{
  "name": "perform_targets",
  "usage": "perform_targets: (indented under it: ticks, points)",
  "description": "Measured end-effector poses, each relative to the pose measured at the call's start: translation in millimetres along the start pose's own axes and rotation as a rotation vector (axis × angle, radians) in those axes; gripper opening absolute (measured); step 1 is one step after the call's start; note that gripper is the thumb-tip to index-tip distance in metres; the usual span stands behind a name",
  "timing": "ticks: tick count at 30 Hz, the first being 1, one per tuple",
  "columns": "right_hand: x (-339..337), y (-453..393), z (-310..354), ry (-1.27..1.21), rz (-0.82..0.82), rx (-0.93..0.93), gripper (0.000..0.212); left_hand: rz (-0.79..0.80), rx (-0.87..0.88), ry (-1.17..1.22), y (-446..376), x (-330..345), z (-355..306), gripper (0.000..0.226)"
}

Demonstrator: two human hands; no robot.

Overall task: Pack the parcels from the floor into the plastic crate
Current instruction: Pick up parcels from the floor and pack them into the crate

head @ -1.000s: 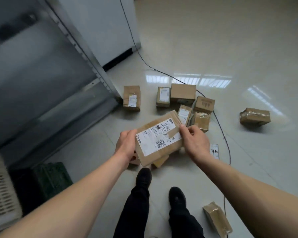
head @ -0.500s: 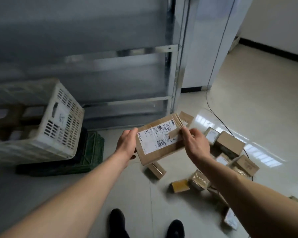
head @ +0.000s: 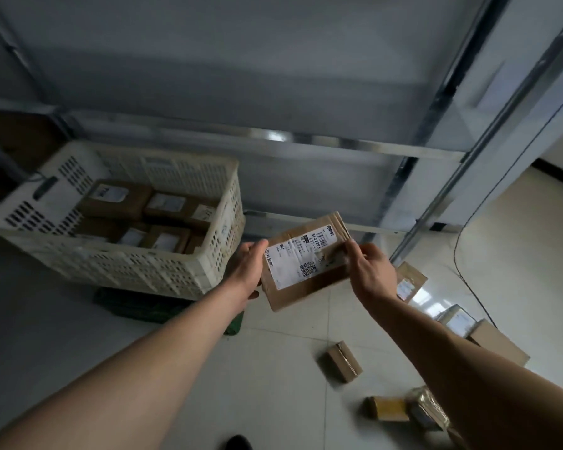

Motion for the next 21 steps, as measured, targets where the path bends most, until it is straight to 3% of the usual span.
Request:
perform_targets:
  ticks: [2, 11, 16, 21]
  points:
    - [23, 8, 22, -0.001, -0.003, -0.020, 0.040, -0.020, 0.027, 0.005, -10, -31, -3, 0.050]
    - [114, 20, 113, 0.076, 0.017, -0.135, 0.043, -0.068, 0.023, 0.078, -69, -135, 8, 0.041]
    - [173, 7, 161, 0.102, 0.087, -0.205, 0.044, -0.126, -0.011, 0.041, -103, -189, 10, 0.051]
    - [237, -22, 209, 0.087, 0.180, -0.234, 0.041, -0.200, -0.050, -0.018, -159, -240, 11, 0.088]
Point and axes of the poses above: each hand's wrist, its own y-axis away from the middle knuckle, its own x-axis out of the palm, z = x × y, the point moved 8 cm from there along -y, towards the middle knuckle, and after that the axes turned 15 degrees about x, right-handed, at the moved point
